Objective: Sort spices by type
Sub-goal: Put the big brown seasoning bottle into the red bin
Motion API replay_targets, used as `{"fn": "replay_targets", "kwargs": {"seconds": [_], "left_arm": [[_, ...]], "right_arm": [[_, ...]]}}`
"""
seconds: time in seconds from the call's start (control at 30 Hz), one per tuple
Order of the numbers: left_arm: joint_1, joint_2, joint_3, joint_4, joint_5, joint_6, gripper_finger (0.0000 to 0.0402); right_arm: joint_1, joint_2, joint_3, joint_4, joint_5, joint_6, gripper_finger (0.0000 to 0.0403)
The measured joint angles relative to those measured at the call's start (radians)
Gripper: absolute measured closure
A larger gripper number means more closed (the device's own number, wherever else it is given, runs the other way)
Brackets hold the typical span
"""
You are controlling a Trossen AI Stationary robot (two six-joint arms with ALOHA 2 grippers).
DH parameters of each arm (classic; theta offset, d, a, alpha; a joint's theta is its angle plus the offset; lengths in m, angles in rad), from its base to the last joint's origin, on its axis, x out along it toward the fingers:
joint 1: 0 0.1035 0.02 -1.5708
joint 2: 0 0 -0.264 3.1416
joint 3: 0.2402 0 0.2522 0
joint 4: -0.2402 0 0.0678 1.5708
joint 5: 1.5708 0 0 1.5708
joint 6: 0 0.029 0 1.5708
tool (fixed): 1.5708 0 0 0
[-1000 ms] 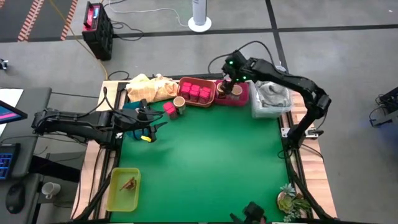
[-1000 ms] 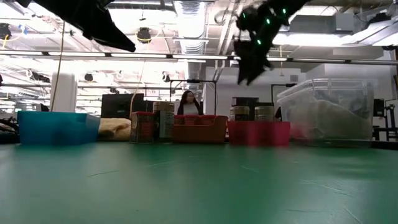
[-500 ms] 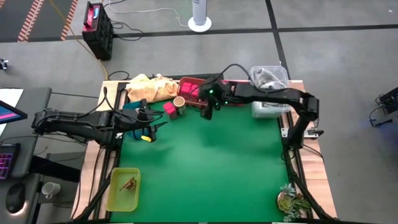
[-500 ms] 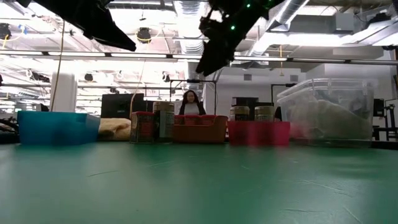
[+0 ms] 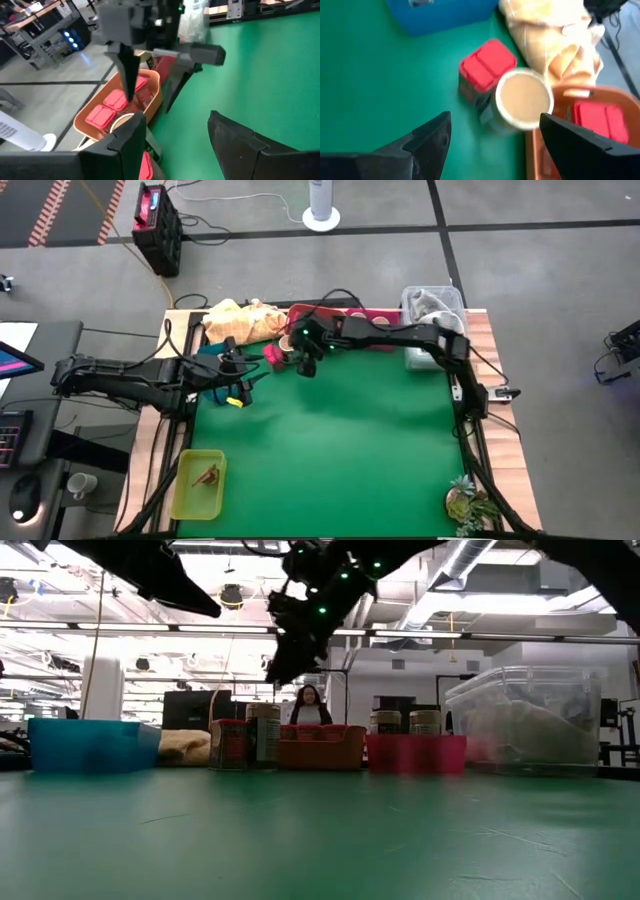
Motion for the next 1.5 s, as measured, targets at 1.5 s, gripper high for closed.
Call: {"fn": "replay_targets", "kwargs": {"seconds": [1.5], "left_arm": [[-0.002,0.001,-0.071,-0.229,0.002,-0.402,0.0198]], "right_arm": [[-0.093,0.242,0.264,-0.042,-0.160,-0.109,0.0010]]}}
